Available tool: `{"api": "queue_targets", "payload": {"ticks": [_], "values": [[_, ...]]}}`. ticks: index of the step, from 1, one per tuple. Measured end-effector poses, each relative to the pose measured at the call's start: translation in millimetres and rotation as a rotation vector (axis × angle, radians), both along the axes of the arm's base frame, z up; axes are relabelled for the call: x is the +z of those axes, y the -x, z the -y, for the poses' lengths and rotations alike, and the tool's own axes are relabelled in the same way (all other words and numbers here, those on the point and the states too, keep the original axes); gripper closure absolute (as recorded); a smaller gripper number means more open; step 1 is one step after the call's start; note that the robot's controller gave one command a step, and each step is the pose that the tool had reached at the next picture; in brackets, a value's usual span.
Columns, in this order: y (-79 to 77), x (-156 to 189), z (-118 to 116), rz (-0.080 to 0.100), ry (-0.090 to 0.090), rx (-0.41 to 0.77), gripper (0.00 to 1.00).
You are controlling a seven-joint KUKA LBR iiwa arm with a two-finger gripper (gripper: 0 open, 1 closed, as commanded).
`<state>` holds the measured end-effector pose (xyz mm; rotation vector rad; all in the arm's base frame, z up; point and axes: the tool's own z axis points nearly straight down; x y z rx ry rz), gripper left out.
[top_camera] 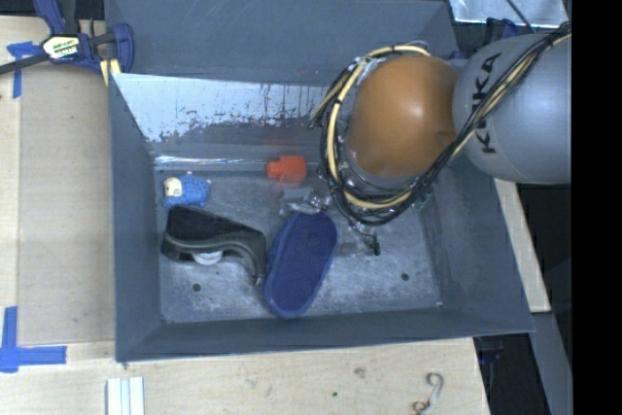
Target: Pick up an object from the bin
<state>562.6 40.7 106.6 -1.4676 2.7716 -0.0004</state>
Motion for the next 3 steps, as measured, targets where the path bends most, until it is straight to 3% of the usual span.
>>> {"api": "queue_targets", "payload": {"ticks": [1, 2, 3], "values": [[-12.5, -37.3, 0.0, 0.0, 0.0, 0.303, 0.0], [-13.2, -37.2, 0.0, 0.0, 0.001, 0.299, 0.0], [-13.2, -37.2, 0.4, -0.001, 0.001, 0.298, 1.0]]}}
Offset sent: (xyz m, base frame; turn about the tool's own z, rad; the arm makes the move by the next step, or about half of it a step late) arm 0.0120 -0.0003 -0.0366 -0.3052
